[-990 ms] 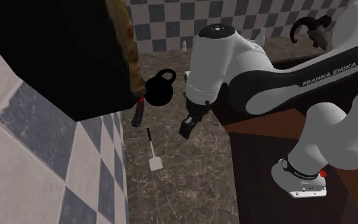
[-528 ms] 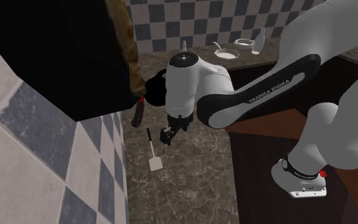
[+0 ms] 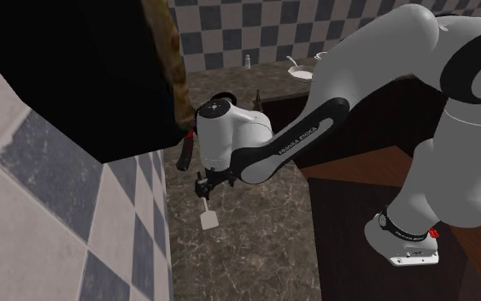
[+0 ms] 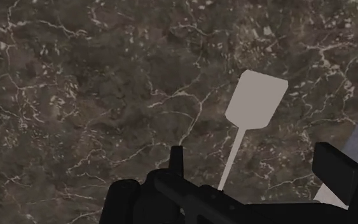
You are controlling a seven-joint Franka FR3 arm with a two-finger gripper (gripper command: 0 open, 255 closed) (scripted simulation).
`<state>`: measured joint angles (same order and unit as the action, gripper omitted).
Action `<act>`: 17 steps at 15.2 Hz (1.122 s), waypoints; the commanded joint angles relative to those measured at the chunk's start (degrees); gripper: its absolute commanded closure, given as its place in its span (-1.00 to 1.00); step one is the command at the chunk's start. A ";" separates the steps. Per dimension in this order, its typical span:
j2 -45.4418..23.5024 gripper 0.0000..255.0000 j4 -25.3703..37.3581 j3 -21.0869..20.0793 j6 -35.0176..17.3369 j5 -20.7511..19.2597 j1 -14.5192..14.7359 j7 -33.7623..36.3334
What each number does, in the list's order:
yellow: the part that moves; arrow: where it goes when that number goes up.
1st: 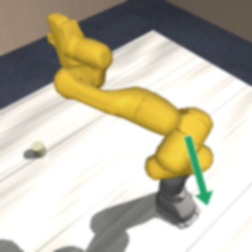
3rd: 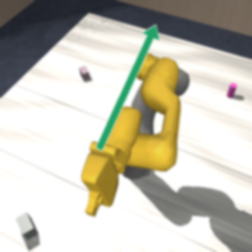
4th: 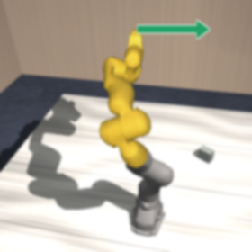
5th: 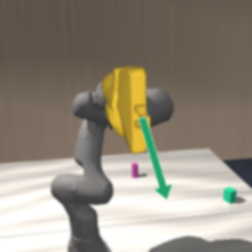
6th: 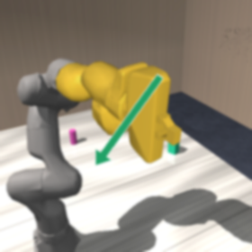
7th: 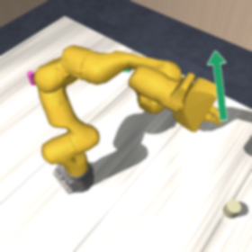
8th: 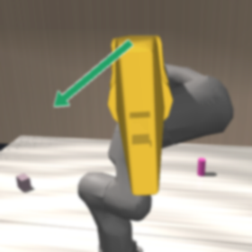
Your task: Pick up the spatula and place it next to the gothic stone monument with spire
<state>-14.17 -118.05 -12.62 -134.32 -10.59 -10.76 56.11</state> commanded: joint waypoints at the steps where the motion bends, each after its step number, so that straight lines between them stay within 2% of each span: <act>1: -4.03 -1.00 2.48 0.84 -1.18 -0.78 0.40 3.24; 11: -24.26 -1.00 19.45 5.63 -3.48 -0.53 1.31 13.22; 17: -27.82 -1.00 20.33 6.17 -6.17 -1.09 1.54 13.55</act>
<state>-41.36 -97.80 -6.55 -139.92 -11.57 -9.29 69.54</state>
